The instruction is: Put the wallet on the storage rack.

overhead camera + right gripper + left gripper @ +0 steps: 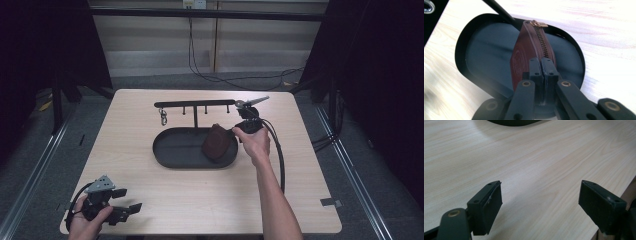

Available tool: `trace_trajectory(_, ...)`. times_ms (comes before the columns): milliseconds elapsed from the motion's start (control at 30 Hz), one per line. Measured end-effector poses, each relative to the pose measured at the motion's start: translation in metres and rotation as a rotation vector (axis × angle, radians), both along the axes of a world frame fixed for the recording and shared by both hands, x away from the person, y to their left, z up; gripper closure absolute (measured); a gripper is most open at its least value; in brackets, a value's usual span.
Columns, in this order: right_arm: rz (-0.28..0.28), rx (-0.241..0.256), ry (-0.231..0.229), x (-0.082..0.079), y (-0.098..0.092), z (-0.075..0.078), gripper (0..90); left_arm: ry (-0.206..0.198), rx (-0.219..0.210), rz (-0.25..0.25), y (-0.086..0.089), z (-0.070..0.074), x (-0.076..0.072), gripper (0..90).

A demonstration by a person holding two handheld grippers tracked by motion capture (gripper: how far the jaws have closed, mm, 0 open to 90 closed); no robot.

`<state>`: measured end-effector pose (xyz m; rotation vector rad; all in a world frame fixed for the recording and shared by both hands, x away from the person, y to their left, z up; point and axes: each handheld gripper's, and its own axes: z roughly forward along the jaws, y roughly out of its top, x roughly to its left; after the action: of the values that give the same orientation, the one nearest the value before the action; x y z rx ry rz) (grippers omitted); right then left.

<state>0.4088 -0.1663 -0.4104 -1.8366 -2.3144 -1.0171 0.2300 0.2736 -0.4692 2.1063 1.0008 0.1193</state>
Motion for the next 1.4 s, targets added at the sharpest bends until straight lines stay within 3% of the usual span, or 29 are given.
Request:
trace_trajectory(167, -0.023, -0.01, -0.002, -0.001, -0.006, -0.006, 87.9, 0.004, -0.002, 0.001, 0.0, 0.0, 0.0, 18.8)
trace_trajectory(267, -0.022, -0.03, 0.021, -0.001, -0.007, -0.016, 87.4, 0.004, 0.0, -0.001, 0.0, 0.0, 0.0, 18.8)
trace_trajectory(367, -0.025, -0.004, 0.009, -0.001, -0.005, -0.024, 90.0, 0.003, 0.001, -0.001, 0.001, 0.0, 0.0, 18.8)
trace_trajectory(533, -0.015, -0.006, 0.022, -0.001, -0.002, -0.032, 90.0, 0.005, -0.001, 0.003, 0.001, 0.0, 0.0, 18.8)
trace_trajectory(700, -0.023, 0.005, -0.002, -0.006, -0.007, -0.031, 90.0, 0.004, 0.0, 0.003, 0.0, -0.001, 0.001, 18.8)
trace_trajectory(800, -0.025, 0.004, -0.042, -0.009, -0.011, -0.026, 82.8, 0.003, -0.001, 0.011, 0.0, 0.0, 0.001, 18.8)
trace_trajectory(867, -0.026, 0.007, -0.055, -0.011, -0.013, -0.022, 82.5, 0.003, -0.007, 0.017, 0.001, -0.001, 0.003, 18.8)
trace_trajectory(1067, -0.025, -0.004, -0.099, -0.018, -0.02, -0.015, 66.1, 0.002, -0.011, 0.027, 0.003, 0.0, 0.004, 18.8)
trace_trajectory(1333, -0.04, -0.025, -0.104, -0.029, -0.034, -0.017, 45.4, 0.007, -0.014, 0.031, 0.002, -0.001, 0.005, 18.8)
trace_trajectory(1400, -0.038, -0.036, -0.113, -0.033, -0.037, -0.016, 44.0, 0.005, -0.018, 0.031, 0.003, -0.001, 0.006, 18.8)
